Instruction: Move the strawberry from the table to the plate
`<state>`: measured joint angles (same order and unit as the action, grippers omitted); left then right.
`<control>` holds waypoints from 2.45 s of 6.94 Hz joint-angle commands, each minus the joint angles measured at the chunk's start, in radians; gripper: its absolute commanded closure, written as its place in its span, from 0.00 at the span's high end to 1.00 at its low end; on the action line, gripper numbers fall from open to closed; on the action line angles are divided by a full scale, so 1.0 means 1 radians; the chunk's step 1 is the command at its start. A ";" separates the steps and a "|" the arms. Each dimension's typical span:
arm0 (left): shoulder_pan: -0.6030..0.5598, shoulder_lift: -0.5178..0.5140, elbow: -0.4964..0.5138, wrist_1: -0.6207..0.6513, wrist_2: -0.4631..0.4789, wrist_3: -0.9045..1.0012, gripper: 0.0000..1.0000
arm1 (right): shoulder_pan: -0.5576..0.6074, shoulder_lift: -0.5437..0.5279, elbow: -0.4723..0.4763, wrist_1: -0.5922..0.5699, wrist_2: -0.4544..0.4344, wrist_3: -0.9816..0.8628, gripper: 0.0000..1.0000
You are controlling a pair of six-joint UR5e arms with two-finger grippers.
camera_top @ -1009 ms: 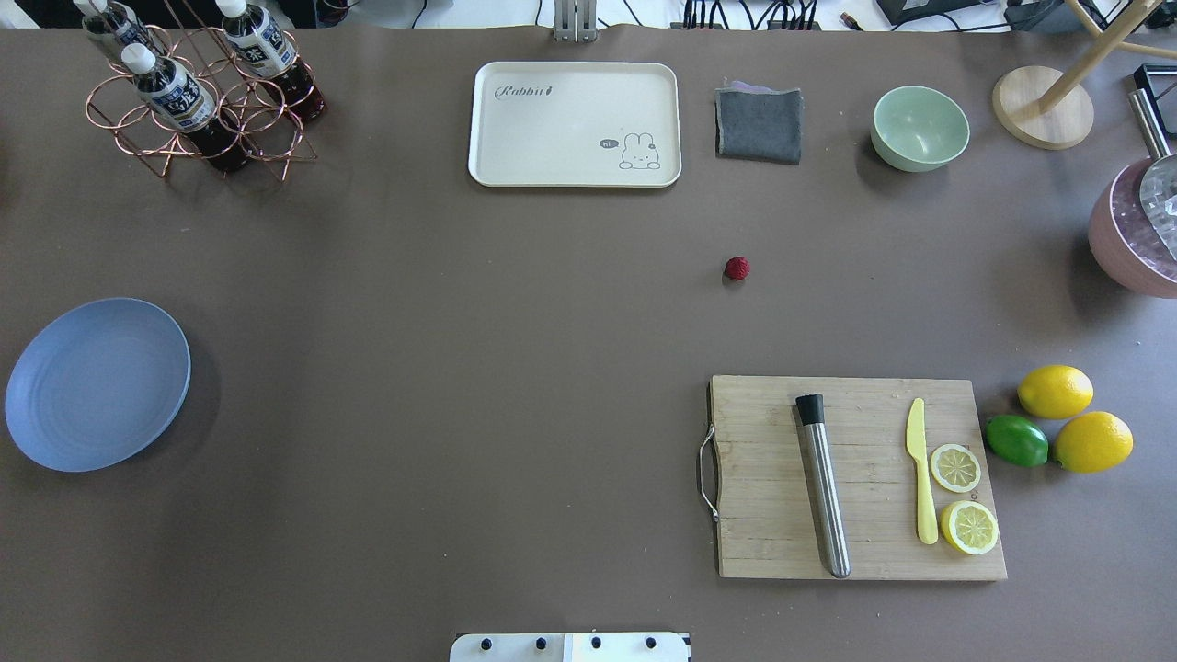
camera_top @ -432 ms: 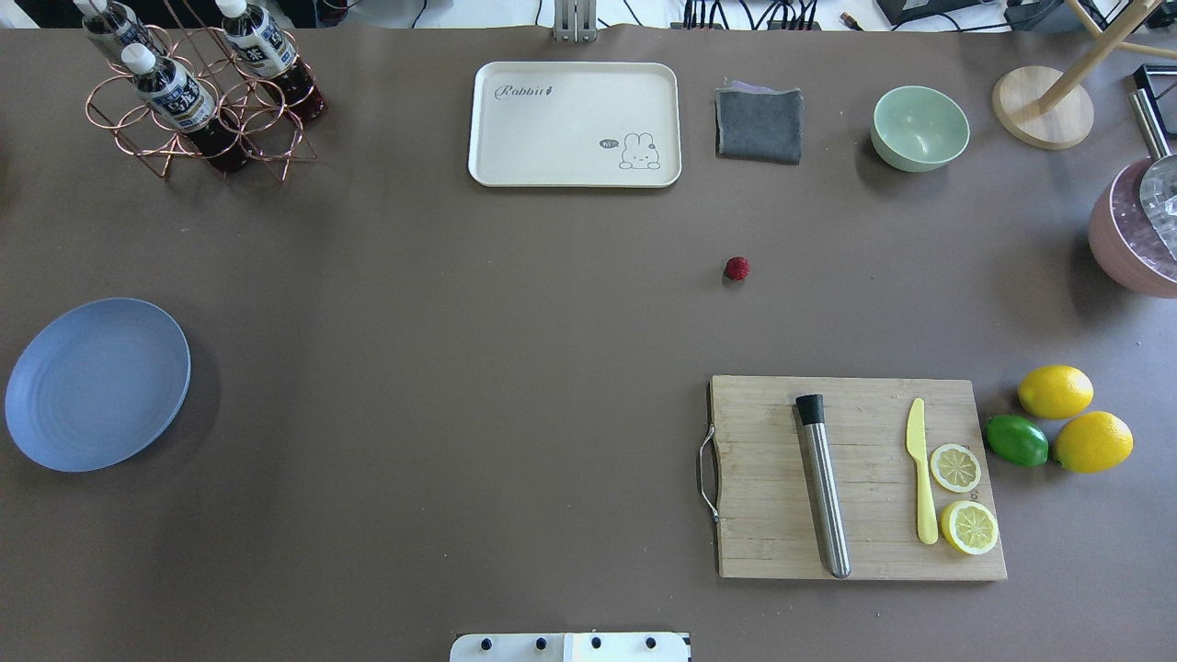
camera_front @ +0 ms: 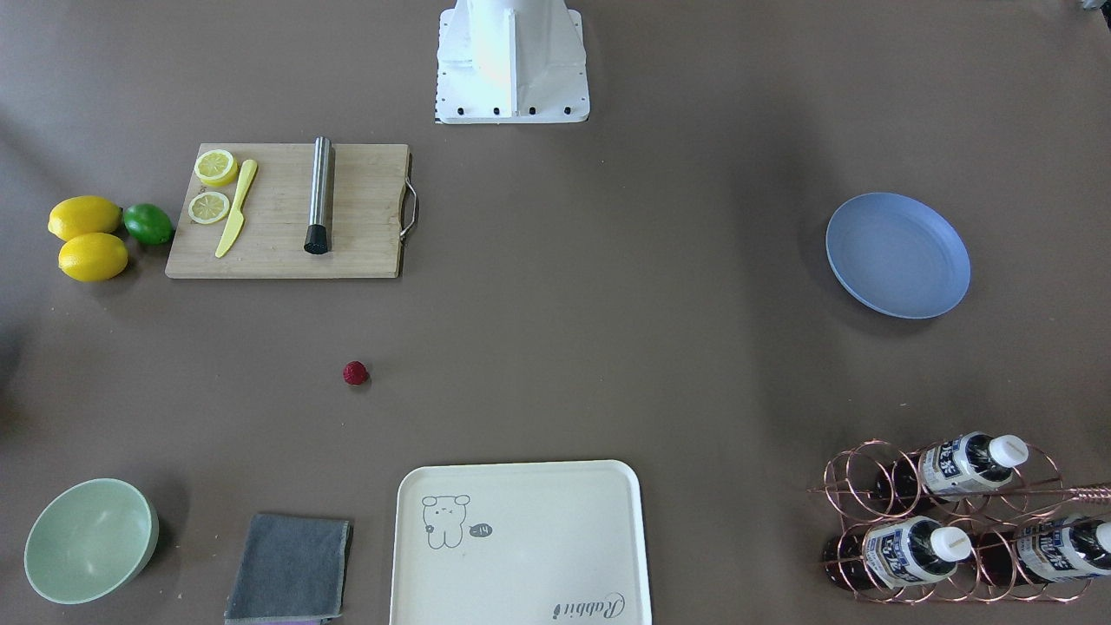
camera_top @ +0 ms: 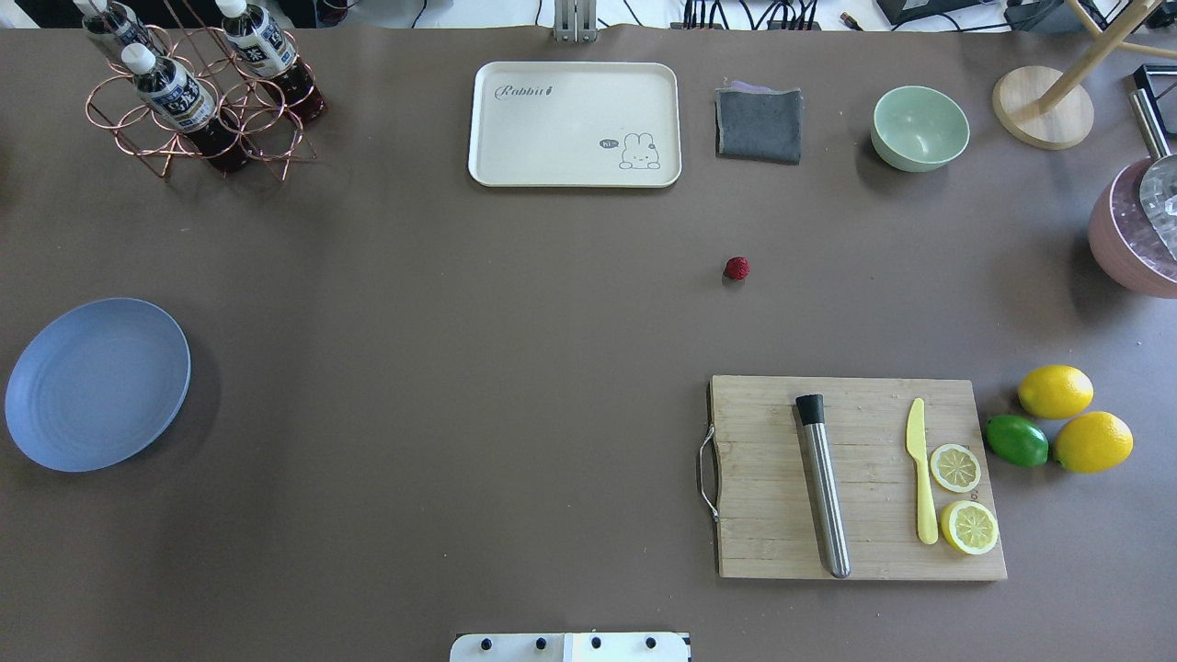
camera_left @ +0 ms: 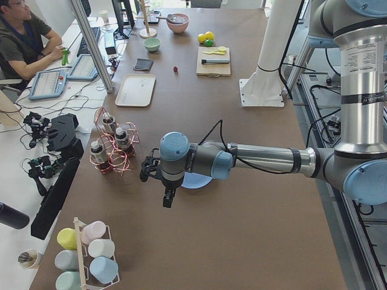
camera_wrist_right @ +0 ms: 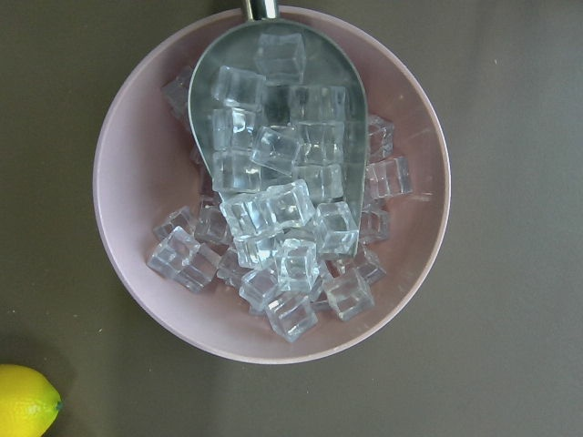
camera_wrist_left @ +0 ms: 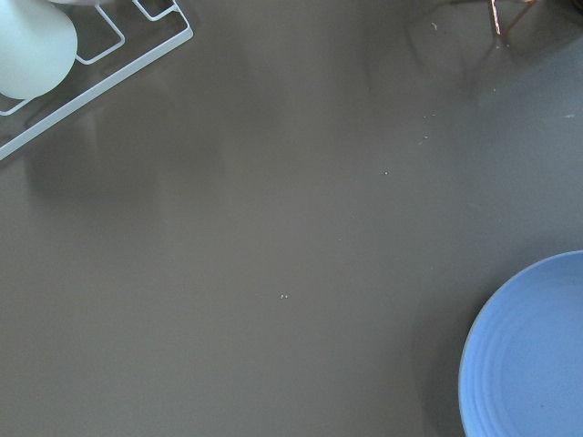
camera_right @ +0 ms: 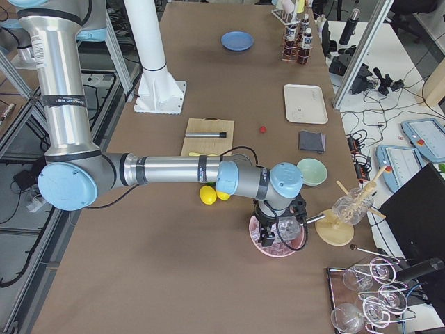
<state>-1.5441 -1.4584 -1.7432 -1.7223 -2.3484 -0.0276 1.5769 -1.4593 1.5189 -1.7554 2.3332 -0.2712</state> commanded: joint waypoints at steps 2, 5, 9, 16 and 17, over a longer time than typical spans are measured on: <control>0.001 0.000 0.005 0.000 -0.002 -0.002 0.97 | -0.002 0.002 -0.008 0.002 0.000 0.000 1.00; 0.001 0.000 0.002 0.000 -0.002 -0.002 0.97 | -0.003 0.002 -0.009 0.002 0.002 0.001 1.00; 0.002 0.000 -0.001 0.000 -0.003 -0.002 0.97 | -0.008 -0.003 0.000 0.004 0.005 0.001 1.00; 0.149 0.010 -0.016 -0.061 0.000 -0.209 0.97 | -0.008 -0.010 0.053 0.004 0.017 0.073 1.00; 0.220 0.030 0.013 -0.182 0.003 -0.294 0.97 | -0.015 -0.012 0.078 0.010 0.018 0.154 1.00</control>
<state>-1.3969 -1.4446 -1.7542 -1.7955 -2.3472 -0.2171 1.5671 -1.4688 1.5709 -1.7502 2.3491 -0.1913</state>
